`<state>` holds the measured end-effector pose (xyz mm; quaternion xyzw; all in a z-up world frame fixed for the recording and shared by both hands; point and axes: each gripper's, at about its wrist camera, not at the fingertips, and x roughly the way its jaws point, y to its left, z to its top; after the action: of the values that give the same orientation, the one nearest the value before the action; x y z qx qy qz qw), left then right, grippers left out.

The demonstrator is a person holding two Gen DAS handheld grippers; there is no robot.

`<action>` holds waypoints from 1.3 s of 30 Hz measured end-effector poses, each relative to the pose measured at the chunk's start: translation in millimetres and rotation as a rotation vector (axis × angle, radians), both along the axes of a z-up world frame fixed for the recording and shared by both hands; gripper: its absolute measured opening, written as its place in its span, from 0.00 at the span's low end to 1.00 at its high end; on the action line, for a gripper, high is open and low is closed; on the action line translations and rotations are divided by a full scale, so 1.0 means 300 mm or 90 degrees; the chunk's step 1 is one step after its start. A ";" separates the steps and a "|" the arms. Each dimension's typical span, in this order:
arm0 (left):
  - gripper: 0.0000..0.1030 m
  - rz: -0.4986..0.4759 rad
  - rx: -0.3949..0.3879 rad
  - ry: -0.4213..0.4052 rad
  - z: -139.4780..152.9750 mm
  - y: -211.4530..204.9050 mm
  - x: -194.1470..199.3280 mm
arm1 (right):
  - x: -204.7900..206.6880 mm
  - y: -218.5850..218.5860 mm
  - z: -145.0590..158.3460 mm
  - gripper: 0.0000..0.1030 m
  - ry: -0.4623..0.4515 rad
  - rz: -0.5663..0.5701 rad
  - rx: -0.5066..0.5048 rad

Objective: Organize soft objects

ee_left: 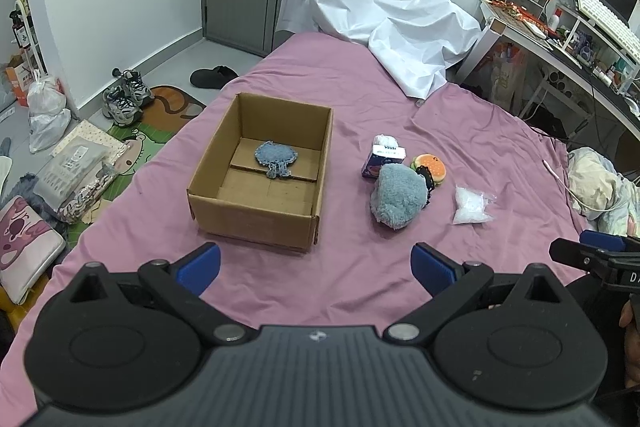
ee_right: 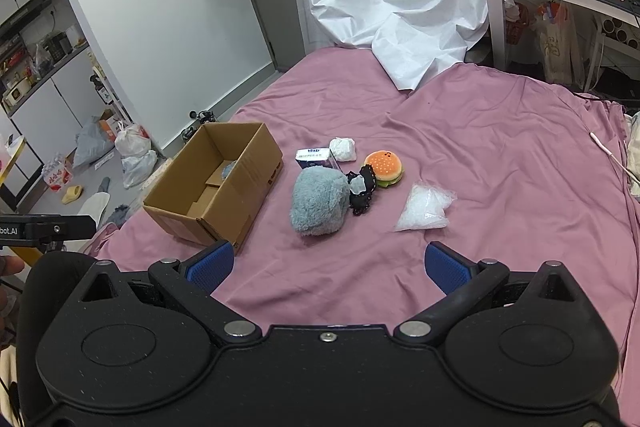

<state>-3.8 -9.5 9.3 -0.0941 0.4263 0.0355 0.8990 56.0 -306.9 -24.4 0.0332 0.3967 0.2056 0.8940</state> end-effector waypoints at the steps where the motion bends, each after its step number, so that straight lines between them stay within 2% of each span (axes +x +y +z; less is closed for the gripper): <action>1: 0.98 0.000 0.000 0.000 0.001 -0.001 0.000 | 0.000 0.000 0.000 1.00 0.000 0.000 0.000; 39: 0.98 -0.008 -0.002 0.002 -0.010 -0.031 0.005 | 0.000 -0.002 -0.002 1.00 -0.001 0.000 0.002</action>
<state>-2.2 -18.8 6.3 -0.0929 0.4286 0.0292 0.8982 55.9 -307.5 -25.1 0.0345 0.3960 0.2060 0.8942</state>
